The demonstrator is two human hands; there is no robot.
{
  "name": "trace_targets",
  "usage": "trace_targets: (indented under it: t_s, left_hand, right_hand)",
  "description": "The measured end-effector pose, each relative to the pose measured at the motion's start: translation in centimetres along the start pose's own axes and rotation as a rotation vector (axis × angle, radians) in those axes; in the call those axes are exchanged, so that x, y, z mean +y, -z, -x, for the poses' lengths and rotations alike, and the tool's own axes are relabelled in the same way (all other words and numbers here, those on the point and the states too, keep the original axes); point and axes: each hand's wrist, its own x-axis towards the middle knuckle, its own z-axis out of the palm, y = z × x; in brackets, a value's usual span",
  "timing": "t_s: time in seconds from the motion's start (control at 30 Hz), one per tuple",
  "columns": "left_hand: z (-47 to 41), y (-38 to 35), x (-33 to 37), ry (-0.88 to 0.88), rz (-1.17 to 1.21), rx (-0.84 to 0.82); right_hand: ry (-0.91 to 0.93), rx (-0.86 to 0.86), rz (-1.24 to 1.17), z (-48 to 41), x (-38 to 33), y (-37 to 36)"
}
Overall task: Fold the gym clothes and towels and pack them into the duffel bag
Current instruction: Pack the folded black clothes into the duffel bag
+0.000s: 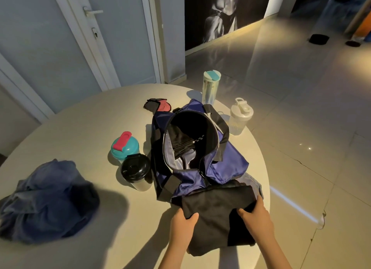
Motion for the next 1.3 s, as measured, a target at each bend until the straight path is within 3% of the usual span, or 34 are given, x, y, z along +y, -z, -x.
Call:
trace_targets:
  t_s: [0.17, 0.37, 0.53, 0.6, 0.7, 0.8, 0.9, 1.03, 1.17, 1.3]
  left_hand:
    - [1.0, 0.0, 0.7, -0.058, 0.082, -0.041]
    - [1.8, -0.1, -0.1, -0.081, 0.066, 0.005]
    - [1.5, 0.8, -0.1, -0.064, 0.126, 0.072]
    - [1.3, 1.3, -0.1, -0.044, 0.166, 0.059]
    - [0.9, 1.6, -0.5, -0.031, 0.147, 0.052]
    - [0.8, 1.8, -0.9, 0.002, 0.128, 0.046]
    - [0.8, 1.7, -1.1, 0.034, 0.11, 0.029]
    - [0.8, 1.6, -1.3, 0.051, 0.1, 0.032]
    - [0.8, 1.6, -1.0, 0.027, 0.102, 0.036]
    - [0.9, 2.2, -1.0, 0.016, 0.105, -0.004]
  right_hand:
    - [0.102, 0.156, -0.062, 0.2, 0.2, -0.1]
    - [0.416, 0.336, -0.023, 1.4, 1.0, -1.8]
    - [0.576, 0.302, -0.095, 2.7, 0.8, -1.7]
    - [0.554, 0.268, -0.098, 3.0, 0.5, -2.0]
    - [0.339, 0.182, -0.048, 2.8, 0.7, -2.5]
    - [0.164, -0.013, -0.111, 2.6, 1.7, -2.8]
    - [0.132, -0.088, -0.194, 2.4, 2.2, -2.4]
    - [0.043, -0.118, -0.255, 1.2, 2.2, -1.0]
    - [0.047, -0.078, -0.016, 0.6, 2.3, -0.6]
    - [0.078, 0.058, 0.067, 1.9, 2.3, -1.7]
